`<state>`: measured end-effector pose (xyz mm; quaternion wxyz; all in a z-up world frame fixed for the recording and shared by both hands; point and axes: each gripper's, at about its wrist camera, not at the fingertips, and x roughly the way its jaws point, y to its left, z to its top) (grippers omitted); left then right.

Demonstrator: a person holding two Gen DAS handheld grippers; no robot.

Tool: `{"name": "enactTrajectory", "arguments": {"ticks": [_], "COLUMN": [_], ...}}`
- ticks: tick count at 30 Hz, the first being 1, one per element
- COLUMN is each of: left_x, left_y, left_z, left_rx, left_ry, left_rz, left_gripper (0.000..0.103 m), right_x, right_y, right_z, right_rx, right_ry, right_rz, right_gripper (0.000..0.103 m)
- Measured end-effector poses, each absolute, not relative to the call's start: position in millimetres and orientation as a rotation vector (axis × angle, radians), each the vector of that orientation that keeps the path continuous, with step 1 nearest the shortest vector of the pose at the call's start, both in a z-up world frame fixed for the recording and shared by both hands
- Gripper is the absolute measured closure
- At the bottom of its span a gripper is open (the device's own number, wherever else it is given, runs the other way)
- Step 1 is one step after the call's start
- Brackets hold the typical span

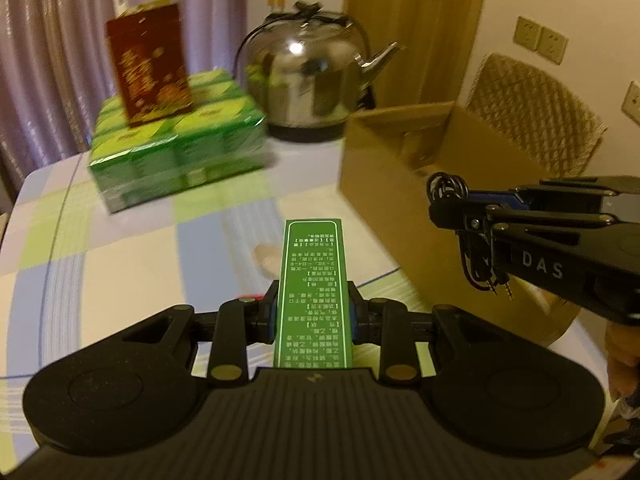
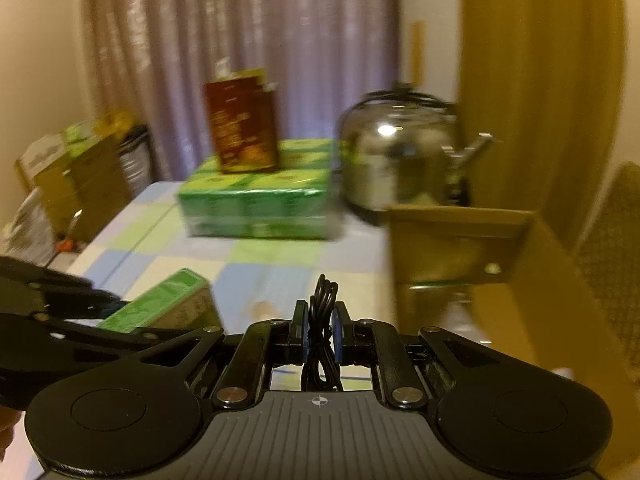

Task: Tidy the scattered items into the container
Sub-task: 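Lift the green box and black cable and carry them toward the cardboard box, then lower both items into the cardboard box and open both tools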

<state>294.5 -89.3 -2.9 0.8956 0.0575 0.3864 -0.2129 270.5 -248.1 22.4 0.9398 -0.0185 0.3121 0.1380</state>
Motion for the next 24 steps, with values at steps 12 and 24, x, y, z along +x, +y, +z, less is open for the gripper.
{"name": "enactTrajectory", "arguments": {"ticks": [12,24], "left_x": [299,295], "left_y": [-163,-227], "left_z": [16,10], "left_rx": [0.061,-0.015], "left_ry": [0.743,0.754], "left_rz": [-0.571,-0.677], "left_gripper": [0.078,0.078], "right_x": [269,268], "right_y": [-329,-369], "right_z": [40,18], "right_rx": [0.046,0.041], "right_ry": [0.592,0.666], "right_rz": [0.078,-0.013], "right_gripper": [0.095,0.094]}}
